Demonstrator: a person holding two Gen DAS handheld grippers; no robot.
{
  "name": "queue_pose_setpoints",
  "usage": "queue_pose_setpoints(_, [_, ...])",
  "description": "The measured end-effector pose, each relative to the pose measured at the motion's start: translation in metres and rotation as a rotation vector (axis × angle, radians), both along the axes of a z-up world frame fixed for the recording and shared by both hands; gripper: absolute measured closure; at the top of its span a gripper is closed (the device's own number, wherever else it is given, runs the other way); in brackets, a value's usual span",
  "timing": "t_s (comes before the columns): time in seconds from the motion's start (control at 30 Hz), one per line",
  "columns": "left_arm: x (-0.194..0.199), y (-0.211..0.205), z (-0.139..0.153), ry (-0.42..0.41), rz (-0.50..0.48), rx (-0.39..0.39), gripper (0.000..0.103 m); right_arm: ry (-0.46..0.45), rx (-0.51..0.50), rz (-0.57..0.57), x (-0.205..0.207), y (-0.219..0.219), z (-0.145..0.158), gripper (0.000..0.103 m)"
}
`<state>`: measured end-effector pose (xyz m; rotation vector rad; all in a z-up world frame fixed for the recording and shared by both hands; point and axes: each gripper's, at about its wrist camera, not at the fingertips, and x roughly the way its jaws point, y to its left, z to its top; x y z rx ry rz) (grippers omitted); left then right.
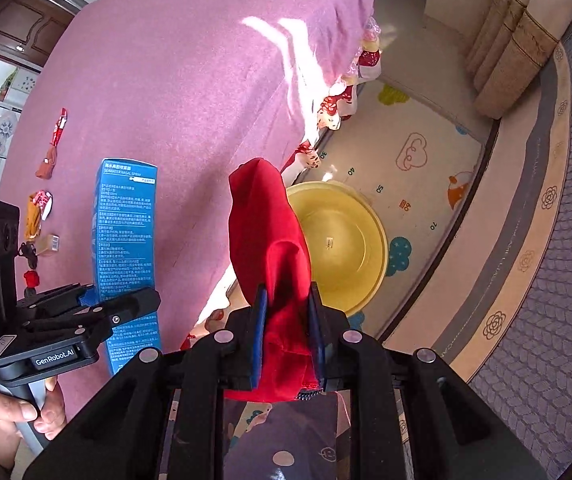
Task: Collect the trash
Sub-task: 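Carry both items over the yellow basin and open both tools, then return both tools over the bed toward the remaining items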
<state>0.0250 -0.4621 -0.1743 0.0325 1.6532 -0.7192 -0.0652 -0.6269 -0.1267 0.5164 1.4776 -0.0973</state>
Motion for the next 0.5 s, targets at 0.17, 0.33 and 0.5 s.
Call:
queue_pose_setpoints(0.17, [0.002,-0.01,-0.004,-0.029,-0.042,0.009,0.031,-0.001,-0.013,-0.024,-0.001,-0.012,-0.004,0.065])
queue_pose_setpoints(0.33, [0.009,-0.008,-0.004,-0.04,-0.025,0.031,0.031,-0.006,-0.002,-0.044,0.004,-0.018,-0.004,0.065])
queue_pose_setpoints(0.5, [0.021,0.025,0.01,-0.061,0.066,0.028,0.031,-0.034,0.005,0.023,0.027,0.011,0.008,0.065])
